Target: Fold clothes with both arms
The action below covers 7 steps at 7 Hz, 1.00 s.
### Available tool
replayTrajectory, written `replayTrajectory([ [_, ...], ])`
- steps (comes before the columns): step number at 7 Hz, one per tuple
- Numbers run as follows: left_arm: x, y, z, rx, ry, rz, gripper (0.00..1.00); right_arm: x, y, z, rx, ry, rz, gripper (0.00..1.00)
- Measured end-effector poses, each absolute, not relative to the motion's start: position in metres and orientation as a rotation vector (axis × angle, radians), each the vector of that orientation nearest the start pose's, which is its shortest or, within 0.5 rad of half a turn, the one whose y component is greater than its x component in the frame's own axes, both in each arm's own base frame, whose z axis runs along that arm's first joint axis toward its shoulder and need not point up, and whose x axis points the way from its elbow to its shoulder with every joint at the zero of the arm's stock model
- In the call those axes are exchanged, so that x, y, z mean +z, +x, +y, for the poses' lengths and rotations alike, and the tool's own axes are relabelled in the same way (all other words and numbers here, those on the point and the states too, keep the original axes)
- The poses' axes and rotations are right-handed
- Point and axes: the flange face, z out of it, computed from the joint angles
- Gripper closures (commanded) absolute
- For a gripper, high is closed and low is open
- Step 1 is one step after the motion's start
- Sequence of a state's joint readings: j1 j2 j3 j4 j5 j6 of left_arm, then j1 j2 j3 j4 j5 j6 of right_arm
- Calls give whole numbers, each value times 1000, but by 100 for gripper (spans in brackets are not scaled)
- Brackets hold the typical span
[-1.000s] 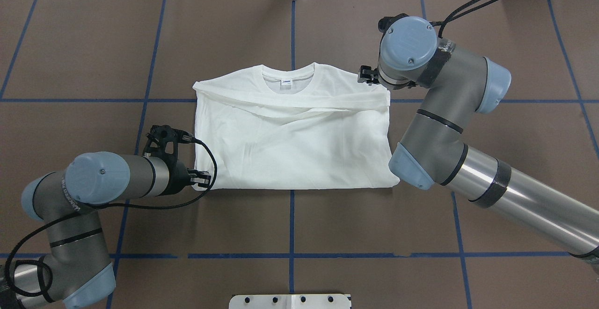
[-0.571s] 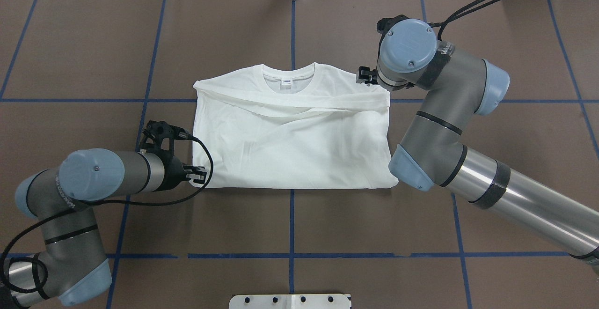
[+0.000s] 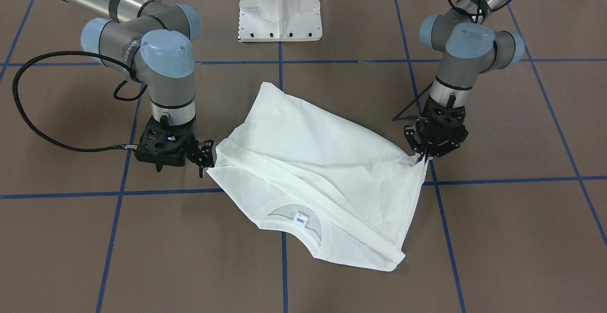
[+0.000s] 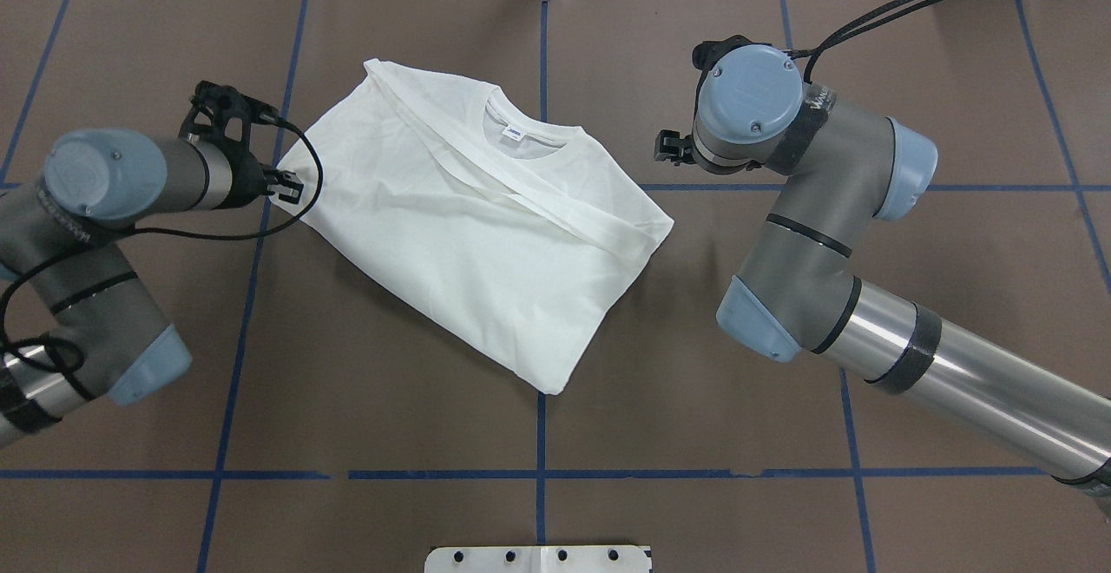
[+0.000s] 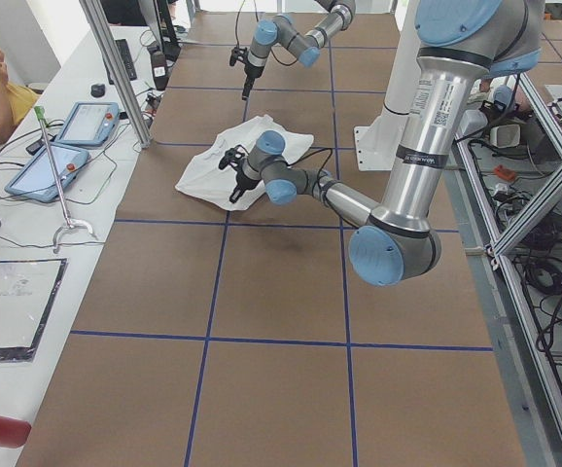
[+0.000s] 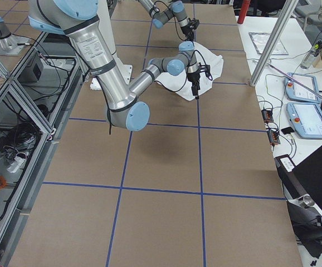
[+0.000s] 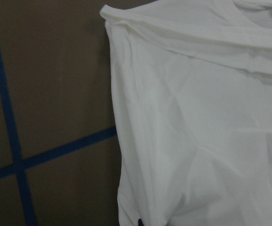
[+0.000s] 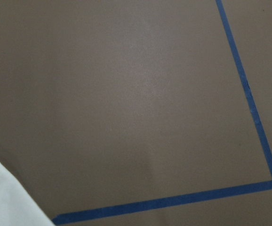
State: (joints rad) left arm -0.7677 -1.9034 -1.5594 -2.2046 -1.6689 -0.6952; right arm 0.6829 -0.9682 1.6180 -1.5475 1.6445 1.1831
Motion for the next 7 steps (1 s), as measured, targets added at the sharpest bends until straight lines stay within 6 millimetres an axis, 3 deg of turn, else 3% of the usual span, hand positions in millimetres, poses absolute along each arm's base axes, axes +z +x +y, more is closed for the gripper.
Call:
replayTrajectory([
  [1,420,386,-589,137,646,671,100,289,-460,-533,260,284,-623,0],
  [3,419,406,-669,97,680,621,100,286,-463,-530,258,291,-636,0],
  [4,409,415,-696,81,697,609,62,285,-463,-529,256,293,-639,0],
  [5,400,414,-712,68,710,607,1,284,-464,-528,258,293,-642,0],
  [7,393,398,-724,80,726,627,0,278,-479,-518,289,283,-656,0],
])
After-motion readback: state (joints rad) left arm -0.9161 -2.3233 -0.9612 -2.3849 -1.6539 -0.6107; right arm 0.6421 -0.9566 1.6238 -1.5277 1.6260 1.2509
